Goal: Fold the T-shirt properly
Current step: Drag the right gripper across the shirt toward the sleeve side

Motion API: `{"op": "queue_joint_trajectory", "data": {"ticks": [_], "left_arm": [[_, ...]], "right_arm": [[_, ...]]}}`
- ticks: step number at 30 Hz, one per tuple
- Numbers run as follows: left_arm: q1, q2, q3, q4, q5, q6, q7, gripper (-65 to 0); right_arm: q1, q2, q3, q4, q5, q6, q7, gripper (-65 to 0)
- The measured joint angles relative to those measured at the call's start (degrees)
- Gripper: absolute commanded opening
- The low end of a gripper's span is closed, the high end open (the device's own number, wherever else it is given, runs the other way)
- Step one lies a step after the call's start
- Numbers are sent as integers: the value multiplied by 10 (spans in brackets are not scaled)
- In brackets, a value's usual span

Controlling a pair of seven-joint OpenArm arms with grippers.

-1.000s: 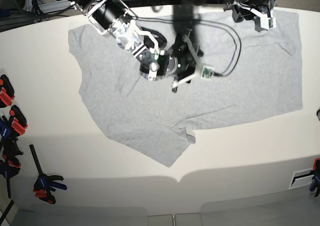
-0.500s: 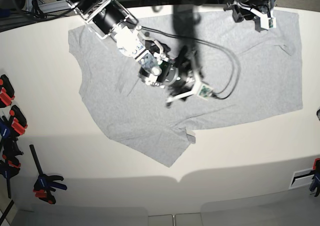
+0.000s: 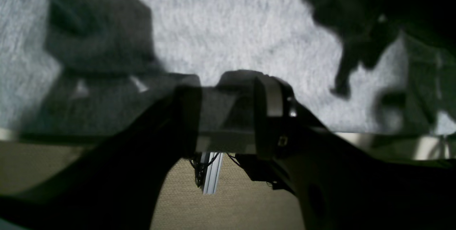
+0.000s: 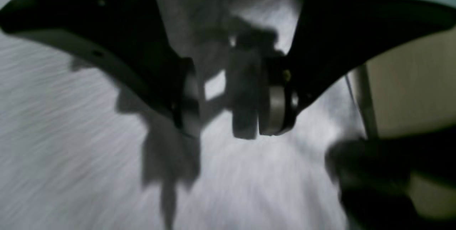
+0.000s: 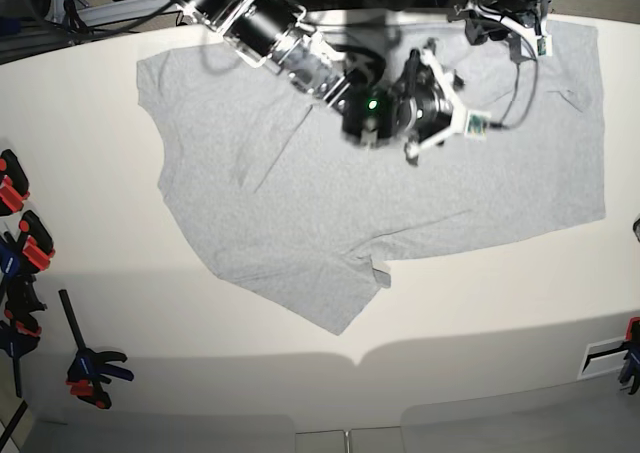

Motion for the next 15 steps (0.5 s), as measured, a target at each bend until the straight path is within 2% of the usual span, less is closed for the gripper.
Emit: {"op": "queue_joint_trajectory", "data": {"ticks": [3,6,10,11,15], "left_arm": [[0,1,0,0,2,0,0,-420],[0,2,0,0,2,0,0,-420],[-1,0,-1,0,3,0,0,-420],[-1,1,0,0,3,-1,0,-420],[-1,1,0,0,2,0,0,-420]], "right_arm": [[3,5,14,38,59,0,-64,-389],[8,35,37,126,137,1,-130,-389],[6,111,82,225,240,3,-219,-389],[6,131,95,239,255,3,-226,-389],[-18,189,137,244,260,4,-231,-389]]}}
